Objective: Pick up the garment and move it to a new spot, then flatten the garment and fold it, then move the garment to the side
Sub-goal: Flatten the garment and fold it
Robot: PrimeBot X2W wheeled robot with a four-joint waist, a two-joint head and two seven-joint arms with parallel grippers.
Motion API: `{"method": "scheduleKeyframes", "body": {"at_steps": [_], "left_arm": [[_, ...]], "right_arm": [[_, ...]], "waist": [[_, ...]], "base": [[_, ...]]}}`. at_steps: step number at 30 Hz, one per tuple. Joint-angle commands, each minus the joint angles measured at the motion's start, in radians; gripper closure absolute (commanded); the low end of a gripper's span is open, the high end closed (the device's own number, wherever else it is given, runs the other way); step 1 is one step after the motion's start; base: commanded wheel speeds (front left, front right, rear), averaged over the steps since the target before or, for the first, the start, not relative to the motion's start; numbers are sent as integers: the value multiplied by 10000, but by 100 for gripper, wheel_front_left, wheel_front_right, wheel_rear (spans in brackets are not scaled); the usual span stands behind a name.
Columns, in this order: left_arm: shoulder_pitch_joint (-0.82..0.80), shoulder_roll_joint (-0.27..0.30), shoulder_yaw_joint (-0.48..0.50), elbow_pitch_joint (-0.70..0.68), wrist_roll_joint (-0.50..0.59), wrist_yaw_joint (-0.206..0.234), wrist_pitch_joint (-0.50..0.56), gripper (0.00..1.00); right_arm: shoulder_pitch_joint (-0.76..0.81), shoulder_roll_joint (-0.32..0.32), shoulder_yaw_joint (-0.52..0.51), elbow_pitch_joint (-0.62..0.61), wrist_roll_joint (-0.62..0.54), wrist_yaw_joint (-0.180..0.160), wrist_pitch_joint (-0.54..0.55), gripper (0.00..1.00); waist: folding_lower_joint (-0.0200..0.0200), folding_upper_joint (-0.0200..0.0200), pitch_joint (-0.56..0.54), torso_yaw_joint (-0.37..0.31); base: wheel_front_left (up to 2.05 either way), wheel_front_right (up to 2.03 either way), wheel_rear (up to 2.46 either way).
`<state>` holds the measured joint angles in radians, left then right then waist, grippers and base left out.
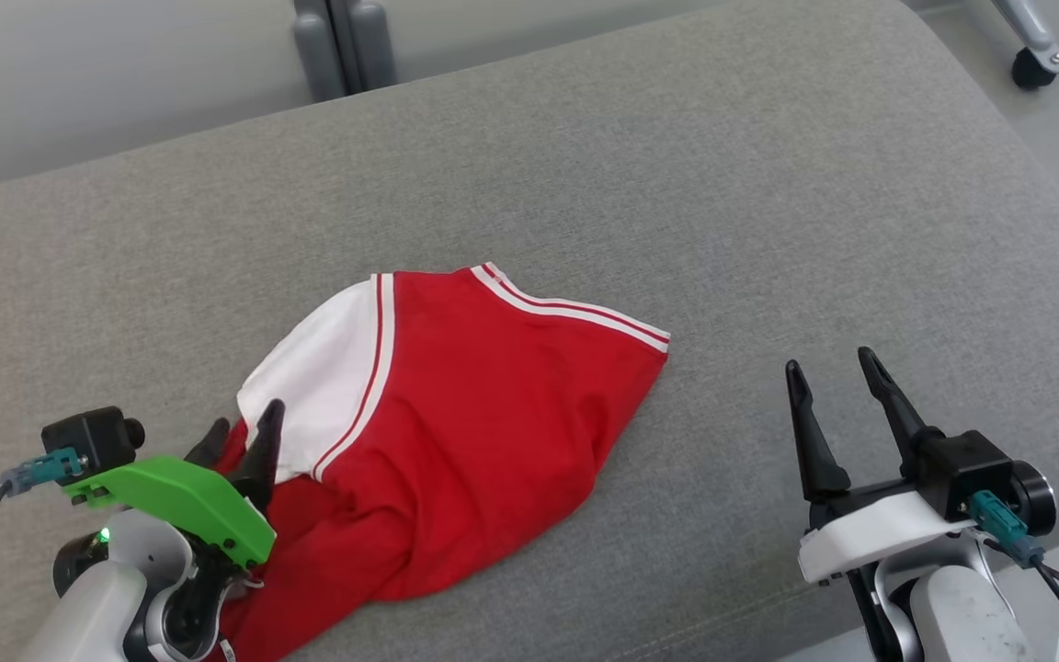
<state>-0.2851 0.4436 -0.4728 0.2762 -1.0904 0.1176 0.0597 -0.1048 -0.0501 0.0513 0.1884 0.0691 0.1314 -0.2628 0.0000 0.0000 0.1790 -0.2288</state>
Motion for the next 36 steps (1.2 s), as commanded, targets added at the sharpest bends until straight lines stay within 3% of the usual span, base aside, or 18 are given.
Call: {"method": "scheduleKeyframes", "body": {"at_steps": [1,14,15,16,17,19,21,23,30,36], "left_arm": [[-172,-101,-11,117,-110,-192,-46,0],[-714,-434,-143,920,-43,-737,-249,0],[-799,-441,-128,991,20,-752,-338,3],[-862,-448,-105,1071,70,-716,-429,21],[-935,-474,-103,1146,136,-689,-532,61],[-1025,-551,-117,1300,177,-713,-628,82],[-1112,-581,-126,1405,210,-761,-716,81],[-1176,-573,-160,1502,247,-801,-706,100],[-1415,-399,-342,1517,798,-848,-1146,100],[-1561,-671,-951,265,1220,-988,-974,100]], "right_arm": [[98,-4,-17,-39,81,-12,-31,0],[-75,-10,177,-26,86,-14,-31,0],[-90,-10,194,-23,83,-14,-31,0],[-100,-8,215,-18,86,-14,-31,0],[-104,-8,244,-12,89,-14,-31,0],[-92,-11,271,0,113,-14,-31,0],[-57,-10,290,16,133,-14,-31,0],[-16,-8,297,27,158,-14,-31,0],[36,-8,255,77,189,-12,-31,0],[66,-10,177,96,214,-14,-31,0]], "waist": [[0,0,146,-216],[0,0,186,-122],[0,0,196,-123],[0,0,202,-129],[0,0,211,-140],[0,0,212,-171],[0,0,210,-209],[0,0,208,-245],[0,0,138,-353],[0,0,-48,-425]], "base": [[0,0,0],[0,0,0],[0,0,0],[0,0,0],[0,0,0],[0,0,0],[0,0,0],[0,0,0],[0,0,0],[0,0,0]]}}
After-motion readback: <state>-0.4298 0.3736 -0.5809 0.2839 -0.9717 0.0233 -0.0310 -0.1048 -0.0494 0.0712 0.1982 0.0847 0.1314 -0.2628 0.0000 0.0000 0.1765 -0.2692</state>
